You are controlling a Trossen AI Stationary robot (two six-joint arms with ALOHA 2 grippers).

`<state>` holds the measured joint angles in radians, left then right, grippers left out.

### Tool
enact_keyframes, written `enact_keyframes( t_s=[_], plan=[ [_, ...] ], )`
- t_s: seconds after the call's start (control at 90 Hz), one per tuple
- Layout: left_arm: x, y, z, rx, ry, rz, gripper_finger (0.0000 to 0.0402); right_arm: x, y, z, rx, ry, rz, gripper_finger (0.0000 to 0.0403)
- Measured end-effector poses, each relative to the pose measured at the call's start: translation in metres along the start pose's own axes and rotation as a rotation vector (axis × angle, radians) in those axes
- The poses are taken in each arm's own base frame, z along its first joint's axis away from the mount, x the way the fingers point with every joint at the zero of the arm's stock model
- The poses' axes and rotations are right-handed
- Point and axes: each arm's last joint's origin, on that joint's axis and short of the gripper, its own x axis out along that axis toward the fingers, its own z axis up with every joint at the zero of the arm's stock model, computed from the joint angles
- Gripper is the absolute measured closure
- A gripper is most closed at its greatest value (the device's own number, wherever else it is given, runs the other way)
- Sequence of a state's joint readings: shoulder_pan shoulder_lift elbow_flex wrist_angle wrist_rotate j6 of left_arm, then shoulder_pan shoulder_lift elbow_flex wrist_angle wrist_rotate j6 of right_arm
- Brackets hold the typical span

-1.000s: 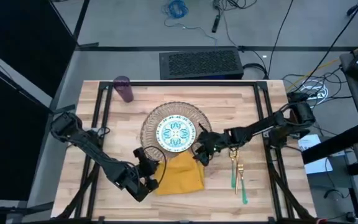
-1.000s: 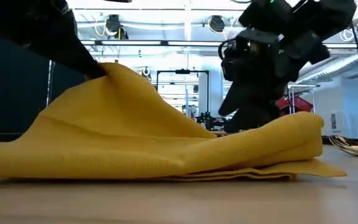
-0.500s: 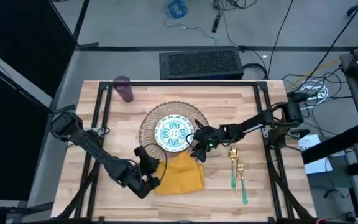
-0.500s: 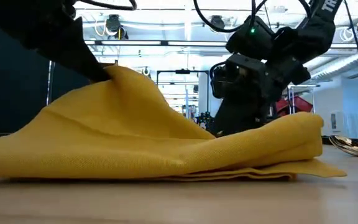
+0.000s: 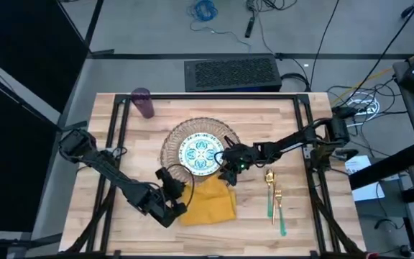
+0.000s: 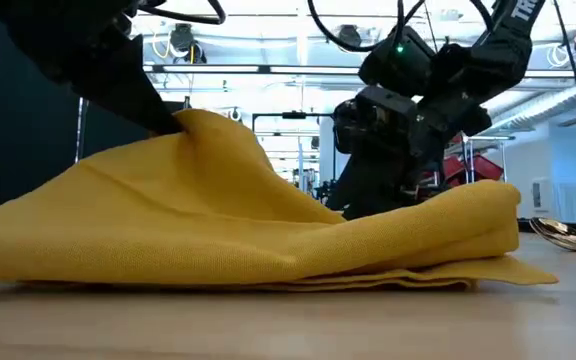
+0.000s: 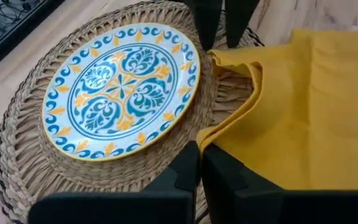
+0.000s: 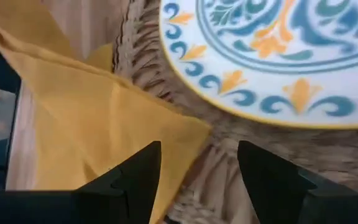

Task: Set table place
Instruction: Fold the yellow table napkin

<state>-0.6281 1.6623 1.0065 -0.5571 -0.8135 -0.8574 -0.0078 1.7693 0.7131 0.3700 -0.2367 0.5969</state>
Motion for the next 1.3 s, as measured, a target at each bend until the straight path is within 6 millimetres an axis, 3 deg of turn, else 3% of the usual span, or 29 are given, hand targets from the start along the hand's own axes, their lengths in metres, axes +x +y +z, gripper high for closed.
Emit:
enact_keyframes(
  t_s=[0.4,0.678,1.156,1.3],
  plan=[
    [0.002,0.001,0.001,-0.005,0.002,0.007,0.0402,0.006,-0.003,-0.002,-0.007,0.001,0.008,0.0203],
    [0.003,0.002,0.002,-0.006,0.003,0.011,0.0402,0.022,0.010,0.000,-0.027,0.022,0.059,0.0203],
    [0.003,0.003,0.001,-0.001,0.006,0.015,0.0402,0.024,0.020,-0.003,-0.021,0.077,0.107,0.0203],
    [0.003,0.002,0.001,-0.001,0.006,0.014,0.0402,0.025,0.024,-0.005,-0.025,0.087,0.139,0.0219]
  ],
)
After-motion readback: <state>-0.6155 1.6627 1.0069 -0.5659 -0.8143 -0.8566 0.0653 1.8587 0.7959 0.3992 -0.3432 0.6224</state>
